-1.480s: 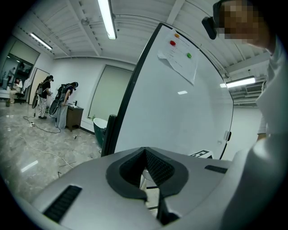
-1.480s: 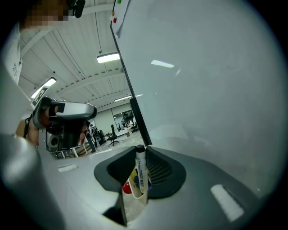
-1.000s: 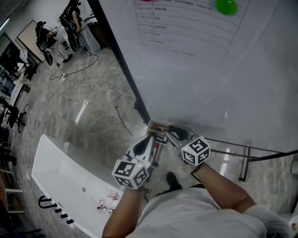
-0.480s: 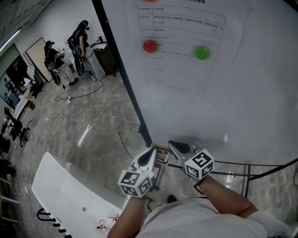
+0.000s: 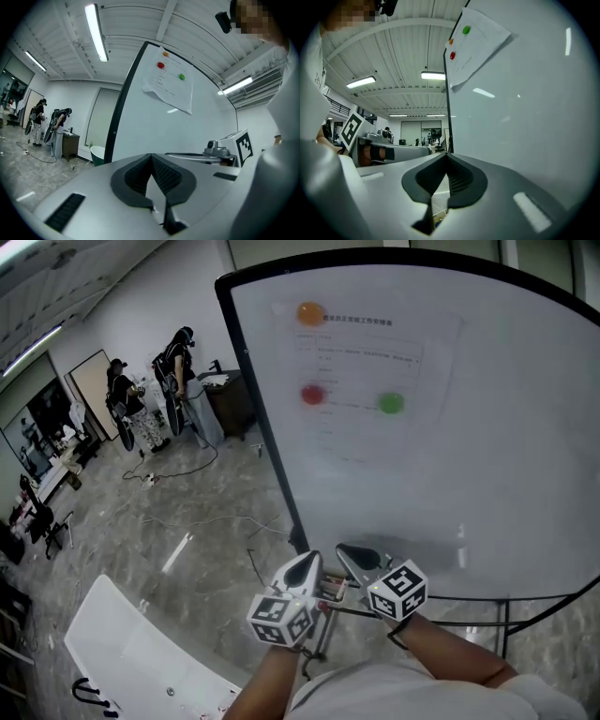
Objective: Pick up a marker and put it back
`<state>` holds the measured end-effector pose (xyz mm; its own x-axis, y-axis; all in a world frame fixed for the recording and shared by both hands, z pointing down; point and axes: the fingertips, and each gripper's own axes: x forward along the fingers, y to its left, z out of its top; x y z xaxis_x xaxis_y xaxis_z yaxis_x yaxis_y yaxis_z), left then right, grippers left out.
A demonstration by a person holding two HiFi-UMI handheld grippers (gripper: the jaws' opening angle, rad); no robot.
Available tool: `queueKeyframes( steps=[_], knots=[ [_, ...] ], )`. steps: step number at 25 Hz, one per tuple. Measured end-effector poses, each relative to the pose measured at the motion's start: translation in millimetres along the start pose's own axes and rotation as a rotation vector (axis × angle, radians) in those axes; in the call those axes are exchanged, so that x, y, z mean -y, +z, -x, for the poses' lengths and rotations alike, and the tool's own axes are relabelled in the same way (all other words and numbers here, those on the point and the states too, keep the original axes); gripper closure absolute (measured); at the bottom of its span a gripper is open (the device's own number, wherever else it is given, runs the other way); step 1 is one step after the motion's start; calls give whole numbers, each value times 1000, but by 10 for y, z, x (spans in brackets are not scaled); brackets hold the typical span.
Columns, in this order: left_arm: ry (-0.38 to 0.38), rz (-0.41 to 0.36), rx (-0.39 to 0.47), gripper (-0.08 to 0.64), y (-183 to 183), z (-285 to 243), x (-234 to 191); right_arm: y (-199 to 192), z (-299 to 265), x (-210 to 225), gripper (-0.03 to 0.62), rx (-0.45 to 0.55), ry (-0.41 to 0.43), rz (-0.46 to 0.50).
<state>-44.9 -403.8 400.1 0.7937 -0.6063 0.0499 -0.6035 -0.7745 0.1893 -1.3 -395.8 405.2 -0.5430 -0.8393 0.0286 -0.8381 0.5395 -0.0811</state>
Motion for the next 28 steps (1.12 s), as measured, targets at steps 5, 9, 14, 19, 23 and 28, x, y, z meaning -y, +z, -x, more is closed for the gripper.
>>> queueKeyframes(
  steps=[5, 9, 14, 19, 23, 28],
  knots=[
    [3, -16, -4, 558, 43, -31, 37, 31, -3, -6, 591, -11, -22, 4],
    [11, -16, 1, 558, 54, -32, 45, 1, 6, 21, 591, -28, -47, 2],
    [15, -14, 1, 558, 33, -35, 54, 2, 45, 34, 591, -26, -63, 2],
    [9, -13, -2, 558, 27, -42, 89, 11, 81, 65, 591, -23, -75, -2],
    [8, -15, -2, 558, 38, -35, 96, 44, 105, 51, 591, -16, -73, -15],
    [4, -15, -7, 558, 21, -18, 133, 60, 131, 0, 591, -12, -63, -14]
  ],
)
